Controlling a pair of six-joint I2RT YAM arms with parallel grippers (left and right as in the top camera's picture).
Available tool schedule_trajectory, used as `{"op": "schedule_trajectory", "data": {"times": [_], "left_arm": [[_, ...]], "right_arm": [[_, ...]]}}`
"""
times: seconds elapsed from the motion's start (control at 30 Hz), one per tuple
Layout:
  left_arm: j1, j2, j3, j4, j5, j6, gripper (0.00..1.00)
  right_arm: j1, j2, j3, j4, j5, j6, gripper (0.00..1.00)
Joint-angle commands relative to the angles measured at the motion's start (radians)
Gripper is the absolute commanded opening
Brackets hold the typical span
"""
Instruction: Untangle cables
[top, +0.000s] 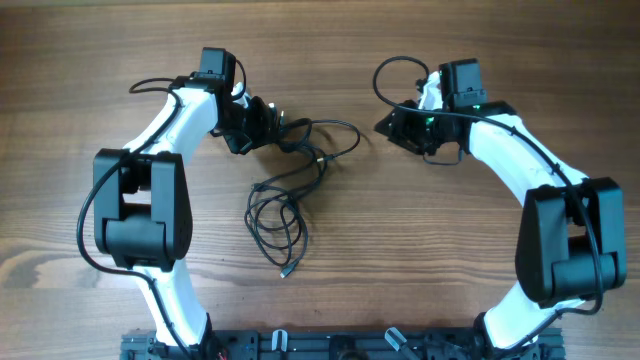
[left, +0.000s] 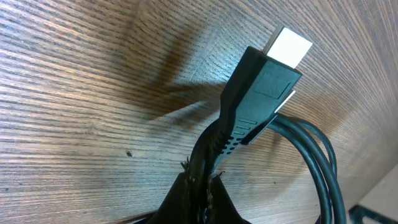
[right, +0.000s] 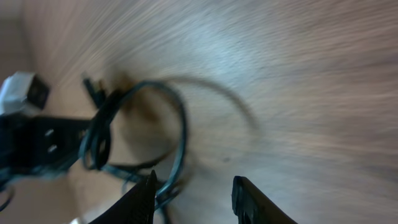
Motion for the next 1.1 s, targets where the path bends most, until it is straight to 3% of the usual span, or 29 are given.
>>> {"op": "schedule_trajectory", "data": {"times": [0.0,0.5,0.8,0.87,1.0,1.07], "left_arm": [[0.000,0.011,-0.007,0.001,0.003,0.017,0.04],[0.000,0.011,-0.007,0.001,0.003,0.017,0.04],[0.000,0.011,-0.007,0.001,0.003,0.017,0.04],[0.000,0.011,-0.007,0.001,0.003,0.017,0.04],[0.000,0.011,-0.007,0.001,0.003,0.017,0.04],[0.000,0.011,-0.007,0.001,0.003,0.017,0.04]], "right_arm": [[0.048,-0.032,-0.001,0.003,-0.085,0.056,0.42],[0.351,-0.031,-0.001,0.018,0.368,0.228,0.41],[0.380,-0.031,-0.001,0.027,0.491,0.257,0.36],[0.380,-0.029,-0.001,0.031,0.509,0.275,0.37],[0.380,-0.005,-0.001,0.048,0.505,0.350,0.52],[0.380,0.015,-0.001,0.064,0.466,0.367,0.52]]}}
